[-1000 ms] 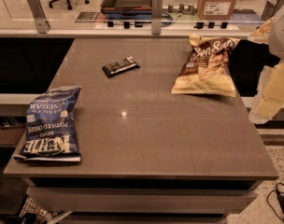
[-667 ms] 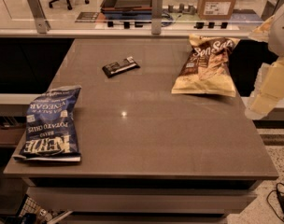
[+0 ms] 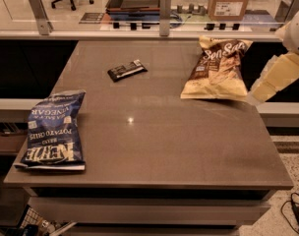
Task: Move brown chip bag near blue chip bag
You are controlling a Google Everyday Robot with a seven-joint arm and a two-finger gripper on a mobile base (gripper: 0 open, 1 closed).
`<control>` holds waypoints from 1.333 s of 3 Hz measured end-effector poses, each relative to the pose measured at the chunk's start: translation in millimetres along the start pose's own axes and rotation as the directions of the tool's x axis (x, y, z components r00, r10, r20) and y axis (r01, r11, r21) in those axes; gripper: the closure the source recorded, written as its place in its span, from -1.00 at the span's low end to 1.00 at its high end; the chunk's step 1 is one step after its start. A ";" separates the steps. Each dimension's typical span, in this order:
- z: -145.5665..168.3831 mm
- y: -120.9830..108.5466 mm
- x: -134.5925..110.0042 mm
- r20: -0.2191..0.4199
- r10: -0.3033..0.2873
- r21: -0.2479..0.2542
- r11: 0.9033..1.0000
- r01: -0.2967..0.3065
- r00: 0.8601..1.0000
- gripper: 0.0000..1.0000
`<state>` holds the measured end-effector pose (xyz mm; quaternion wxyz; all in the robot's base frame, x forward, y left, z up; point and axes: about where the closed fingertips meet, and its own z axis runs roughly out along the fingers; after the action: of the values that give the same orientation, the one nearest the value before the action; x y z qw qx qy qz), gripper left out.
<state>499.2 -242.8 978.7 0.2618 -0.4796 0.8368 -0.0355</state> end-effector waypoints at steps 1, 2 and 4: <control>14.9 -27.6 3.6 0.022 0.119 0.048 0.992 -0.120 0.993 -1.00; 36.6 -47.2 4.7 0.025 0.223 0.075 0.972 -0.224 0.975 -1.00; 83.6 -57.4 8.4 0.106 0.382 0.088 0.916 -0.392 0.918 -1.00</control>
Offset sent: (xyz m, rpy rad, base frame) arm 0.0812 -0.0336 -0.0333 0.1336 -0.0318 -0.3509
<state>580.4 -264.6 921.2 0.3252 -0.2906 0.8999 -0.0073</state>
